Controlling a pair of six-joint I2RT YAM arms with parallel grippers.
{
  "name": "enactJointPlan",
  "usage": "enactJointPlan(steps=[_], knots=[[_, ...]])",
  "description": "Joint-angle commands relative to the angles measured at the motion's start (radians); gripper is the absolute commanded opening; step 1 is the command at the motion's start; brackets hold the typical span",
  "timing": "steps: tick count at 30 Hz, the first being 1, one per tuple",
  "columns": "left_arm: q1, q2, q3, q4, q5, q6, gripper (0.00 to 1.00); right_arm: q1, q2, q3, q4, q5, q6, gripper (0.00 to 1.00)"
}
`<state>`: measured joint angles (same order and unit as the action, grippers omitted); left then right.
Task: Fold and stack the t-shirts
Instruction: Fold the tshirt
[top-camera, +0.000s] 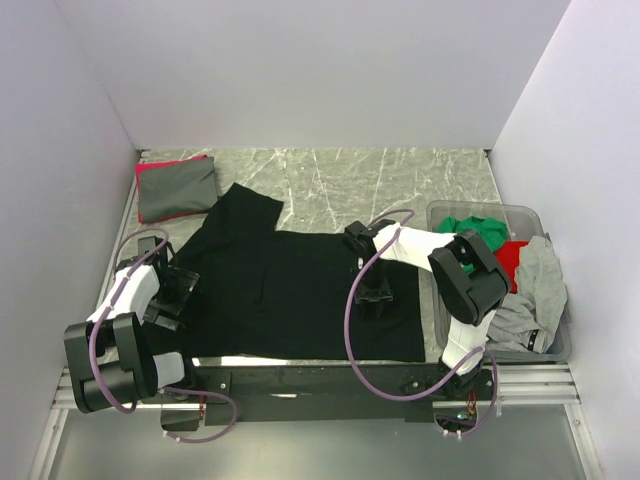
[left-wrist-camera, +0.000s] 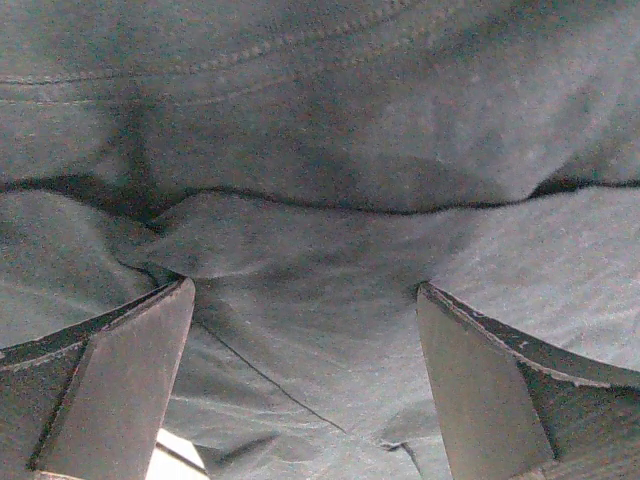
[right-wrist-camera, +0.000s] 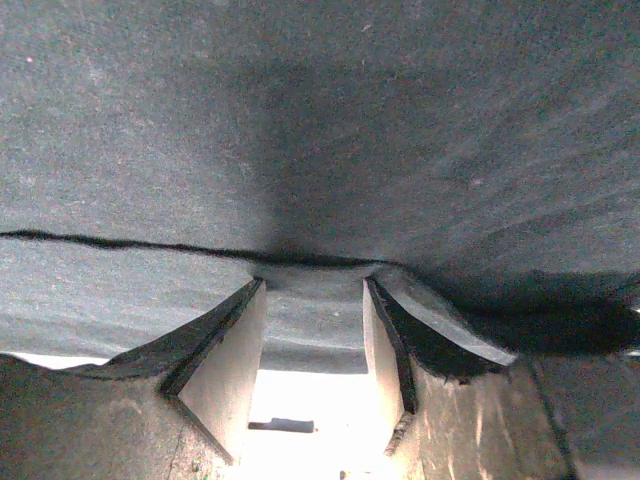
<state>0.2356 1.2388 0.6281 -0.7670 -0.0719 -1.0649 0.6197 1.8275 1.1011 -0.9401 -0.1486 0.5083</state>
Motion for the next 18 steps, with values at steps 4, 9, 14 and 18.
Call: enactJointPlan(steps=[4,9,14,18], knots=[[0.004,-0.021,0.070,-0.072,-0.074,-0.012,1.00,0.011,-0.013,0.008,-0.023,0.064,0.006,0.51],[0.002,0.004,0.212,-0.052,-0.080,0.046,1.00,0.009,-0.017,0.178,-0.117,0.127,-0.016,0.52],[-0.038,0.034,0.333,0.024,-0.080,0.103,0.99,-0.008,0.003,0.293,-0.151,0.184,-0.030,0.54],[-0.131,0.068,0.372,0.113,-0.088,0.146,0.98,-0.035,0.009,0.293,-0.089,0.167,-0.033,0.54]])
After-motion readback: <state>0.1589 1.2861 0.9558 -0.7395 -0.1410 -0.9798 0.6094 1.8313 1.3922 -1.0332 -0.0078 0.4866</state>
